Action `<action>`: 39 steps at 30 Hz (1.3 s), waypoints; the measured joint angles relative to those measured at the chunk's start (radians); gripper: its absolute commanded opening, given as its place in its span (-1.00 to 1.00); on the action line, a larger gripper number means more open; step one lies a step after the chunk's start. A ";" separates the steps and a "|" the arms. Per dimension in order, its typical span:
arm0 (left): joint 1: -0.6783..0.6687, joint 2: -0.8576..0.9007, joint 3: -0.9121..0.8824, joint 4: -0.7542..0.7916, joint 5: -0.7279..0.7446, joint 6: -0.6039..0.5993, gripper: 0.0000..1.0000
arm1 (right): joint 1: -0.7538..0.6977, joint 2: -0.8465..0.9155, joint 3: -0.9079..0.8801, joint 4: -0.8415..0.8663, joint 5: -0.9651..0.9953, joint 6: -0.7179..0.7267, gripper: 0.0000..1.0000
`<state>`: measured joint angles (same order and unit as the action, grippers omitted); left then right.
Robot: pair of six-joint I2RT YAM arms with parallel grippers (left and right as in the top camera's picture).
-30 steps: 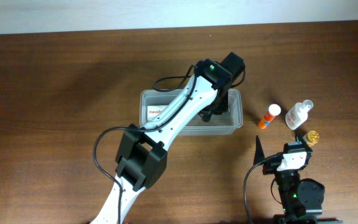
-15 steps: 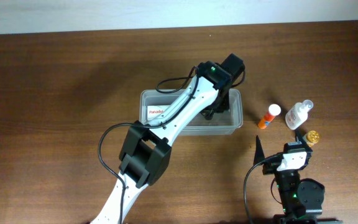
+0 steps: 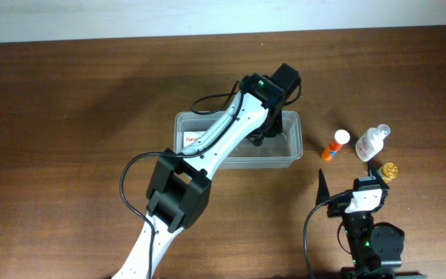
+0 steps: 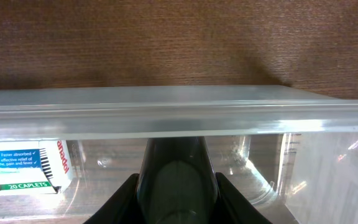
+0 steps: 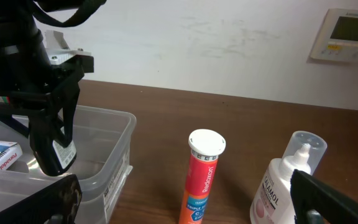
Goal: Pack container
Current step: 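Lower the dark bottle upright into the container and release it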
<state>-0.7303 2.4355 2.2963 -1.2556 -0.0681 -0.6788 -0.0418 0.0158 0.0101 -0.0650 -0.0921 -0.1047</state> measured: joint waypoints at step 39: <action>0.000 0.000 -0.022 0.000 0.000 0.000 -0.52 | 0.000 0.000 0.000 0.000 0.000 0.000 0.97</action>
<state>-0.7300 2.4359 2.2745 -1.2556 -0.0681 -0.6788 -0.0418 0.0158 0.0101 -0.0650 -0.0917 -0.1047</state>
